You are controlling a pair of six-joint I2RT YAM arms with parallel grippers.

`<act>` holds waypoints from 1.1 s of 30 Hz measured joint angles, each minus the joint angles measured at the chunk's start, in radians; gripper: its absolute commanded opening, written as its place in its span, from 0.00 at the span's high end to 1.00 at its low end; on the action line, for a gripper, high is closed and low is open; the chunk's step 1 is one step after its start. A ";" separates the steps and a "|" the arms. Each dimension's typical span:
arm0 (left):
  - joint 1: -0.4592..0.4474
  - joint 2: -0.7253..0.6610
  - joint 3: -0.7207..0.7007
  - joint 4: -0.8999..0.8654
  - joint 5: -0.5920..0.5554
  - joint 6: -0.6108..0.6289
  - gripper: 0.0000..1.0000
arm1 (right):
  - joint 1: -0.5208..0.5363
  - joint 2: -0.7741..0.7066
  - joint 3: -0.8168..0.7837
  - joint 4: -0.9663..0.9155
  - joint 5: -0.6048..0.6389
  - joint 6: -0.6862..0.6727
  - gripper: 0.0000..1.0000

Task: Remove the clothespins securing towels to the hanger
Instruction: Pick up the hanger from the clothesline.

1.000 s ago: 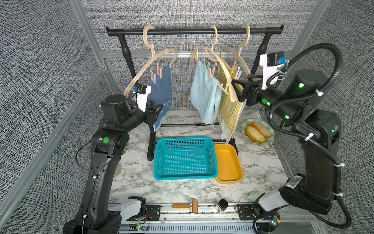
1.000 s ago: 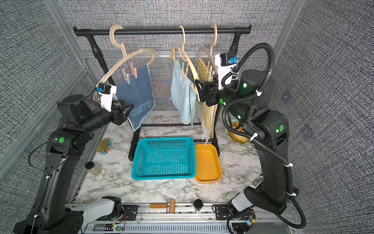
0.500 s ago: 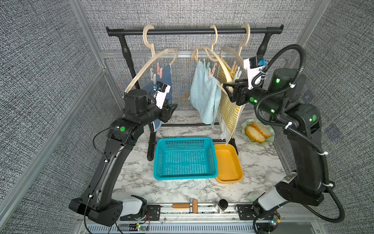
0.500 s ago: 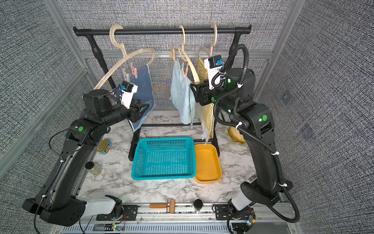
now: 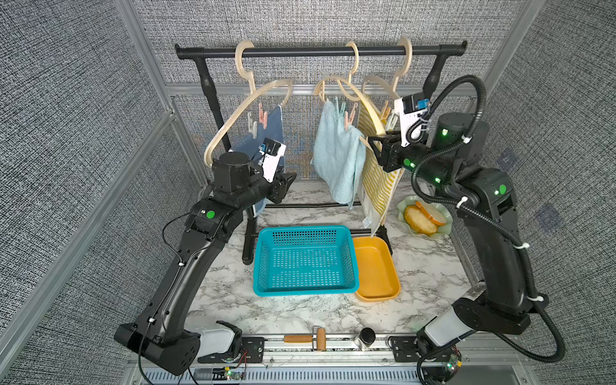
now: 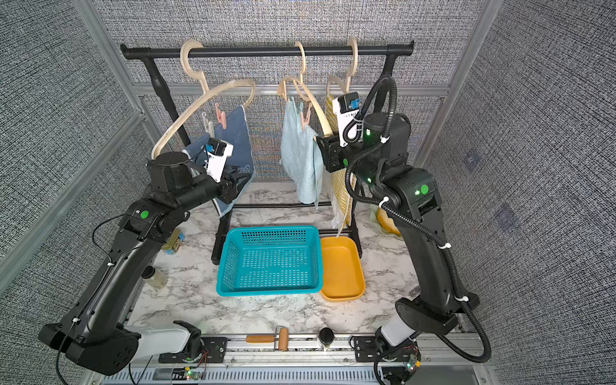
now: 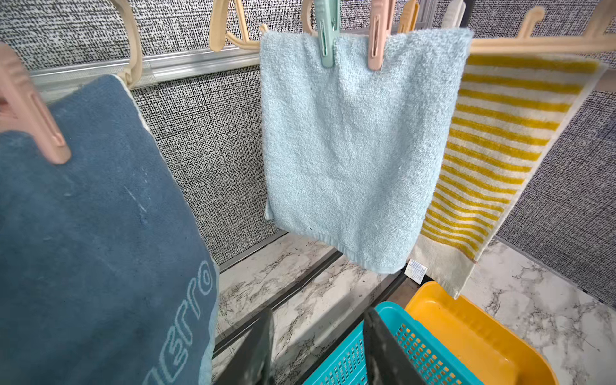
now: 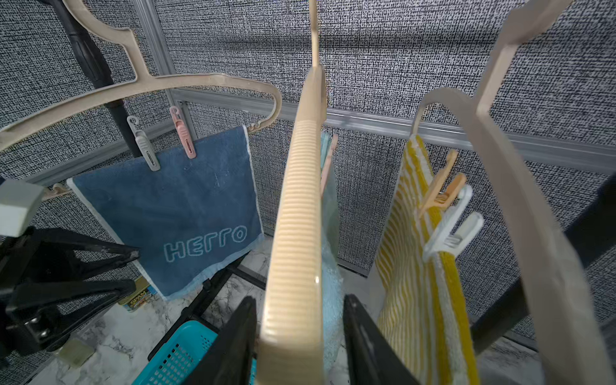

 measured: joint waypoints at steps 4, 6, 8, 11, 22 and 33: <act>-0.001 -0.012 -0.015 0.008 0.000 0.000 0.55 | 0.000 0.000 -0.004 0.019 0.013 -0.006 0.57; -0.001 -0.012 -0.021 0.010 -0.001 -0.003 0.55 | 0.000 0.002 -0.004 0.026 0.017 -0.010 0.60; -0.002 -0.012 -0.024 0.010 -0.002 -0.003 0.56 | 0.000 0.004 -0.004 0.031 0.023 -0.014 0.62; -0.002 -0.014 -0.024 0.011 -0.008 -0.003 0.56 | 0.000 0.006 -0.007 0.034 0.032 -0.019 0.65; -0.002 -0.024 -0.033 0.021 -0.009 -0.007 0.56 | 0.000 -0.014 -0.058 0.070 0.042 -0.029 1.00; -0.002 -0.033 -0.040 0.040 -0.026 -0.011 0.58 | 0.000 -0.109 -0.163 0.178 0.046 -0.029 1.00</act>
